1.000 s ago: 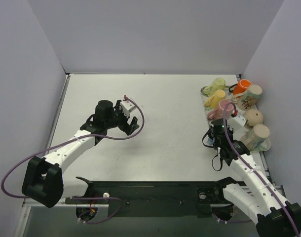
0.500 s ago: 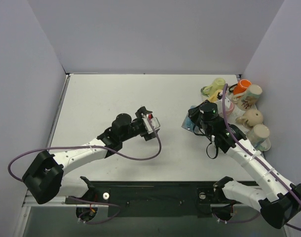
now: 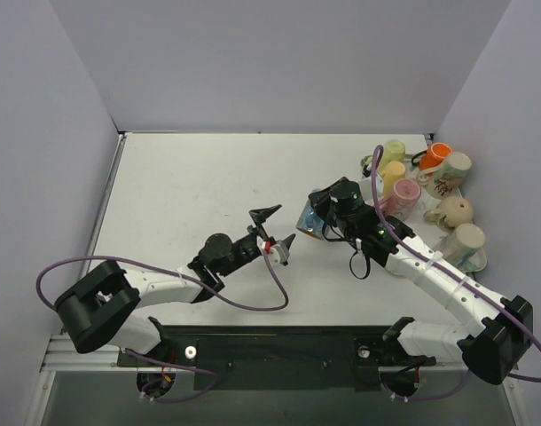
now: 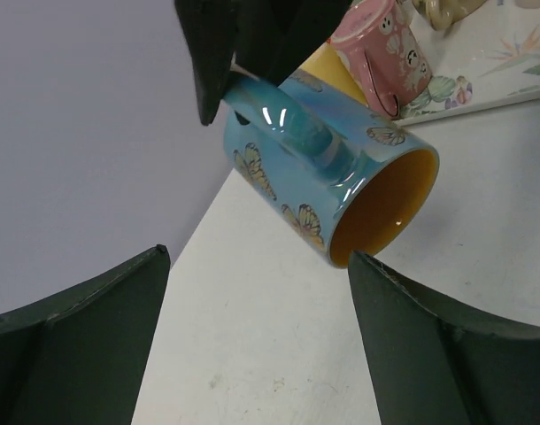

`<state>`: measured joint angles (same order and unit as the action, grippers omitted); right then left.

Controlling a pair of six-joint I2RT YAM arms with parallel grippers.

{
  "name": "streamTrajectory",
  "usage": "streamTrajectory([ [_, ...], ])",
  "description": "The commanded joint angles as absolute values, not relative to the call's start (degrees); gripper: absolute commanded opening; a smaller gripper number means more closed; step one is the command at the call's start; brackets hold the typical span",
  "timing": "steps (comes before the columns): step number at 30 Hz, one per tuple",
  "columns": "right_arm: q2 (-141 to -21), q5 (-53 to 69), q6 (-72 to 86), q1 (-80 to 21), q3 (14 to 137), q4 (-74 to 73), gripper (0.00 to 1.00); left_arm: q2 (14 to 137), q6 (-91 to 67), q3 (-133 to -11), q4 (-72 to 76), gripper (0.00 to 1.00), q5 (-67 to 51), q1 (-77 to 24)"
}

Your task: Turn the mug right side up

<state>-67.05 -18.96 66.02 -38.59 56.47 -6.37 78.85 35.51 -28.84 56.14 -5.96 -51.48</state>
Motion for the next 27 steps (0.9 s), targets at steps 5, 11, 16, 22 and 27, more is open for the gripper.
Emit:
streamTrajectory([
  [5, -65.3, -22.1, 68.6, -42.0, 62.8, 3.5, 0.00, 84.0, 39.0, -28.7, 66.8, 0.93, -8.4, -53.1],
  [11, -64.8, -23.0, 70.7, -45.5, 61.5, 4.7, 0.00, 86.0, 38.4, -32.9, 67.6, 0.79, -0.8, -53.0],
  [16, -65.5, -21.7, 73.6, -46.6, 58.9, 8.3, 0.00, 87.5, 40.3, -34.1, 69.4, 0.66, 4.5, -53.7],
  [22, -65.7, -21.8, 72.2, -46.3, 58.7, 6.6, 0.00, 85.4, 42.5, -33.9, 68.3, 0.00, 8.1, -53.9],
  [27, -69.1, -21.9, 62.5, -43.1, 64.9, -6.7, 0.15, 79.5, 40.3, -36.0, 51.7, 0.00, 15.4, -53.8],
])
